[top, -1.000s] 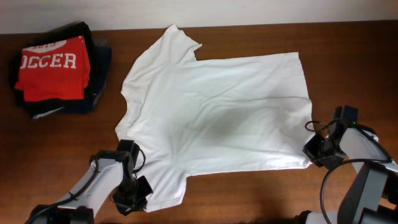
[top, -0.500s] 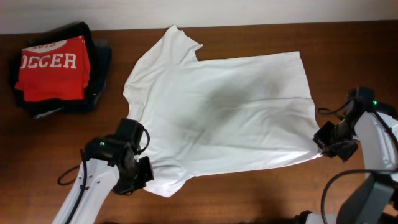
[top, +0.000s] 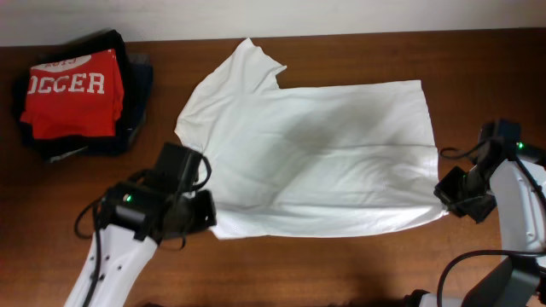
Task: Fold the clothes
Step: 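Lift both hem corners and fold them up toward the collar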
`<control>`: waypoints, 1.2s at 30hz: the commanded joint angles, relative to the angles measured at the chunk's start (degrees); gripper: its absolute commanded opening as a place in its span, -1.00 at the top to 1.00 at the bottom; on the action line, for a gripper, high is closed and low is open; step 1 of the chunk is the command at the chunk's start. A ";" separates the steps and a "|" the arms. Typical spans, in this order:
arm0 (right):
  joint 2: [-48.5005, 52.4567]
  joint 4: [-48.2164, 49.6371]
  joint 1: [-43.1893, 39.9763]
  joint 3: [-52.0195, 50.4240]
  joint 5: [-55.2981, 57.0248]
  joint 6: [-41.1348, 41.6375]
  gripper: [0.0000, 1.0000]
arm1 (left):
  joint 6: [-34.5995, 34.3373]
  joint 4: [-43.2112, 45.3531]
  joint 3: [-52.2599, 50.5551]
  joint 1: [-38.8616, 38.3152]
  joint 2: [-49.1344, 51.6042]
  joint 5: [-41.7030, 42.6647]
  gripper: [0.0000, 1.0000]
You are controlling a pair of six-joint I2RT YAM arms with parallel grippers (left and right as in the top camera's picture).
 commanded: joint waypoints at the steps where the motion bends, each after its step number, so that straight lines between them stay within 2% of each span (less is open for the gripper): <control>1: -0.85 2.43 0.17 1.14 -1.53 -0.33 0.92 | 5.95 3.67 2.86 -0.11 6.64 -1.62 0.99; 3: -0.81 4.44 0.17 1.14 -1.86 -0.33 0.92 | 8.52 3.85 6.14 -0.11 11.54 -1.95 0.99; 5: -0.81 8.02 0.17 1.14 -3.67 -0.35 0.92 | 9.68 3.85 10.80 -0.11 16.98 -5.81 0.99; 10: 0.15 10.08 0.17 0.96 -4.42 -0.33 0.92 | 12.66 4.81 20.02 -0.11 20.13 -7.80 0.99; 19: 6.64 16.15 1.51 0.81 -4.66 -0.39 0.92 | 13.94 10.64 20.13 -0.11 22.67 -13.11 0.99; 24: 10.58 21.64 7.26 0.81 -2.99 -0.96 0.92 | 13.81 11.10 20.04 0.00 31.28 -15.02 0.99; 27: 14.03 23.87 8.00 0.74 0.59 -0.96 0.91 | 10.40 12.85 20.04 1.33 35.23 -18.95 0.99; 31: 17.88 28.02 7.98 0.76 2.32 -2.64 0.92 | 8.61 14.58 20.04 3.26 36.85 -19.41 0.99; 36: 17.94 30.23 7.98 1.01 2.32 -3.58 0.92 | 8.31 14.05 20.04 4.94 36.83 -19.37 0.99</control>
